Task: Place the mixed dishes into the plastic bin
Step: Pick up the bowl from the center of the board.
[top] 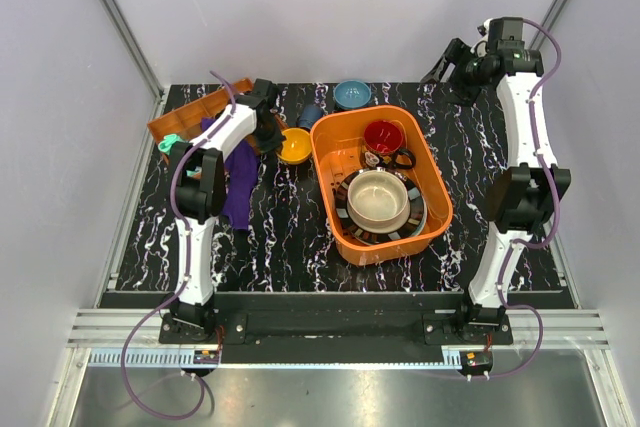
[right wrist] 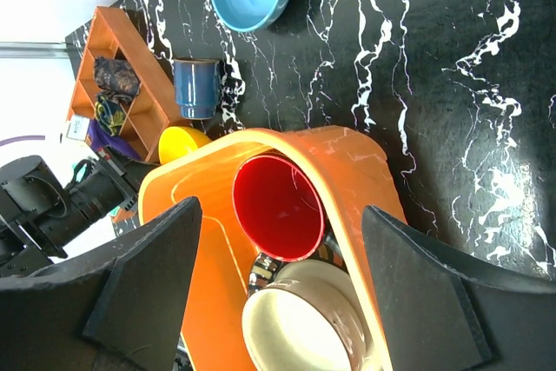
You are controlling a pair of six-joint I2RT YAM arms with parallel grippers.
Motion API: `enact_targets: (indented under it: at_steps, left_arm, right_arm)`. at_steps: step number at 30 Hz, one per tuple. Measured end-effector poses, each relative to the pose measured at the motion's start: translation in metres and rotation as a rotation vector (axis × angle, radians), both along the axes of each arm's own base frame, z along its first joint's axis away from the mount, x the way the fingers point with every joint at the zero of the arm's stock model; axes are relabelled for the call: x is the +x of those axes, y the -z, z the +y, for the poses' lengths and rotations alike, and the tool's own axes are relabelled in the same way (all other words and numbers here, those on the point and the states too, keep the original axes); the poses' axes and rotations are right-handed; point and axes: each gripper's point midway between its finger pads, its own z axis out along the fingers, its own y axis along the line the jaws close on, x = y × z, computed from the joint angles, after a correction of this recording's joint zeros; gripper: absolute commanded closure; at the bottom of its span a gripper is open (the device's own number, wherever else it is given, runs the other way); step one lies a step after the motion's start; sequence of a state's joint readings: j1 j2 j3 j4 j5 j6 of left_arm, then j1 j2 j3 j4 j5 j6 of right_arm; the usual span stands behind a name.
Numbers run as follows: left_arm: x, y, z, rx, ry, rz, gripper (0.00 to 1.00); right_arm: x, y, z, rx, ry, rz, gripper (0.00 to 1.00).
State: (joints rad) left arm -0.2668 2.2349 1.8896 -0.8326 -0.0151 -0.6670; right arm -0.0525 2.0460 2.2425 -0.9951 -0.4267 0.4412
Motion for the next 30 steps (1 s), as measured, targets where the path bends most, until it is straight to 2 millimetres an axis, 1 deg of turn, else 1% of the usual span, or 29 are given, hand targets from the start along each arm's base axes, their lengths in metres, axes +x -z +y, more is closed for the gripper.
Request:
enact_targets:
  at_steps: [8,11,15,19,22,25,27,30]
  left_arm:
    - [-0.002,-0.003,0.002,0.009,-0.015,0.004,1.0]
    - [-0.004,-0.01,0.005,0.015,-0.025,0.002,1.0]
    - [-0.005,-0.032,0.005,0.007,-0.035,-0.029,1.0]
    - [-0.001,-0.056,0.004,-0.01,-0.043,-0.077,1.0]
    - [0.0,-0.068,0.004,-0.02,-0.048,-0.103,1.0]
    - [-0.003,-0.078,0.005,-0.02,-0.051,-0.113,1.0]
    - [-0.007,-0.088,0.007,-0.017,-0.054,-0.121,1.0]
    - [-0.013,-0.111,0.01,-0.025,-0.061,-0.153,1.0]
  right_arm:
    - [0.0,0.003,-0.001,-0.002,0.005,0.007,0.16]
    - [0.0,0.002,-0.001,0.001,0.01,0.005,0.16]
    - [0.003,0.0,-0.001,0.003,0.013,-0.006,0.17]
    - [0.005,0.0,-0.001,0.006,0.016,-0.012,0.16]
    - [0.007,0.001,-0.001,0.009,0.019,-0.009,0.17]
    - [0.01,0.004,-0.001,0.011,0.022,-0.006,0.16]
    - [0.012,0.006,-0.002,0.008,0.028,-0.003,0.17]
    - [0.014,0.009,-0.003,0.009,0.046,0.007,0.17]
